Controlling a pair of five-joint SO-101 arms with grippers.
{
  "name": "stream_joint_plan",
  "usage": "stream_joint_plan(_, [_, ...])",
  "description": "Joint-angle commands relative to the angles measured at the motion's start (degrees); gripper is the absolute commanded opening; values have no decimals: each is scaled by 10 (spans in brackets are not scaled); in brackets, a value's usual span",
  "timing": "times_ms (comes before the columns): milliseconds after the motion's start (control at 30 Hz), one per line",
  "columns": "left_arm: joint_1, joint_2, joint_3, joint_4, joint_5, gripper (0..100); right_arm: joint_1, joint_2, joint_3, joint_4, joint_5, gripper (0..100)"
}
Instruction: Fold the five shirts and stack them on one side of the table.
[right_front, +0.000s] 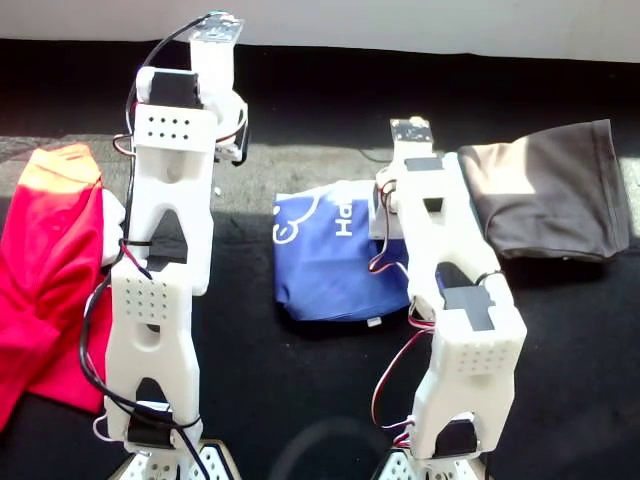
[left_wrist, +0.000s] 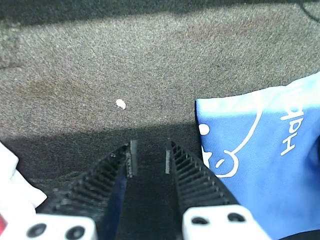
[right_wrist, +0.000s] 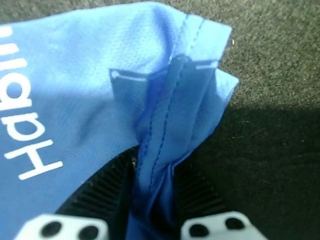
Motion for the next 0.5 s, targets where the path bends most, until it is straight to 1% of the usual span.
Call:
stream_joint_plan(0, [-16, -44, -18, 5, 5, 112, 15, -88, -15, 15, 31, 6])
stream_joint_plan(100, [-28, -44, -17, 5, 5, 112, 36, -163, -15, 16, 83, 6])
stream_joint_plan(233, [-36, -44, -17, 5, 5, 112, 74, -241, -44, 24, 122, 6])
stream_joint_plan(467, [-37, -44, -17, 5, 5, 112, 128, -262, -220, 124, 201, 6])
